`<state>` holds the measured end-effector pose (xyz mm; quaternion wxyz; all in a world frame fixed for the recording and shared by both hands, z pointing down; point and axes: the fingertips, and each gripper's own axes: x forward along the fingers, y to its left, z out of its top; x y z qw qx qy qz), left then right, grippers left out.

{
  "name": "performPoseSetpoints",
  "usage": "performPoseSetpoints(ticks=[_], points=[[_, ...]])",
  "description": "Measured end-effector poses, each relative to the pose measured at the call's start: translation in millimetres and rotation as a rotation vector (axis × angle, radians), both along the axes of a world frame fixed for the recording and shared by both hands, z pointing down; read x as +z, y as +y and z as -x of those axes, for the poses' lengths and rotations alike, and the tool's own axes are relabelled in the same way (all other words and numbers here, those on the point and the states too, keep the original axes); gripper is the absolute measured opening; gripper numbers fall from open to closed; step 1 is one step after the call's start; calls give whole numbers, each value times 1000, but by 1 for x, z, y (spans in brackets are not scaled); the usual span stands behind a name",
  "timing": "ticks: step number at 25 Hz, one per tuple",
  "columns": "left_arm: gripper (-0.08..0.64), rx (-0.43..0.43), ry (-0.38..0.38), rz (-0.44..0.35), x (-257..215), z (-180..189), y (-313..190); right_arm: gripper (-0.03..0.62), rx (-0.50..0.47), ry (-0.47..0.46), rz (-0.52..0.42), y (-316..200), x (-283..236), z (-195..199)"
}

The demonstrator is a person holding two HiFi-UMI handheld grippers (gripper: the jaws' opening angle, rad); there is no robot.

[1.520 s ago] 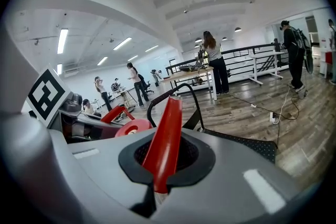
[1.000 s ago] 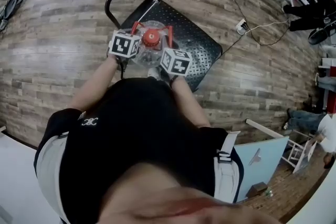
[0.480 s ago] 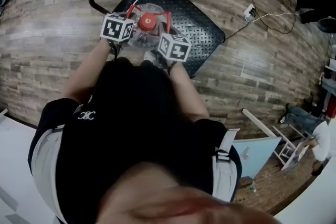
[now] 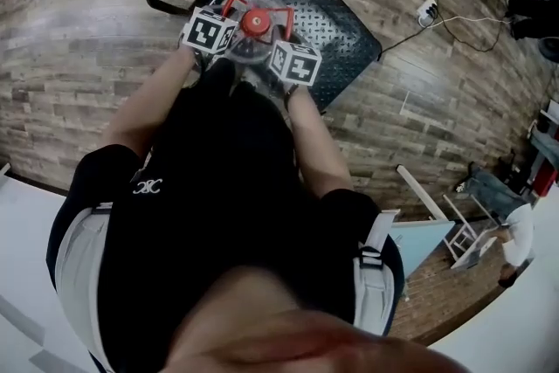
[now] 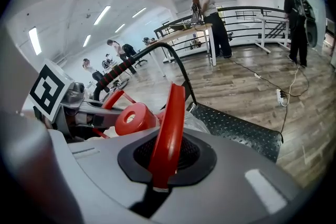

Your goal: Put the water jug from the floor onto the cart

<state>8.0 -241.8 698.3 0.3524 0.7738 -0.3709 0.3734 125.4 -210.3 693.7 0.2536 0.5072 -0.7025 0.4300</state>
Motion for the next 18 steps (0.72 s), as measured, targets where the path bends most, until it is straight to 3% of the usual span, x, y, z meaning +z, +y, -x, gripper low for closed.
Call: performPoseSetpoints(ticks=[7, 18], points=[[34, 54, 16, 86, 49, -2, -11, 26, 5, 183, 22, -15, 46, -2], [46, 69, -16, 183, 97, 13, -9, 17, -17, 236, 81, -24, 94, 6]])
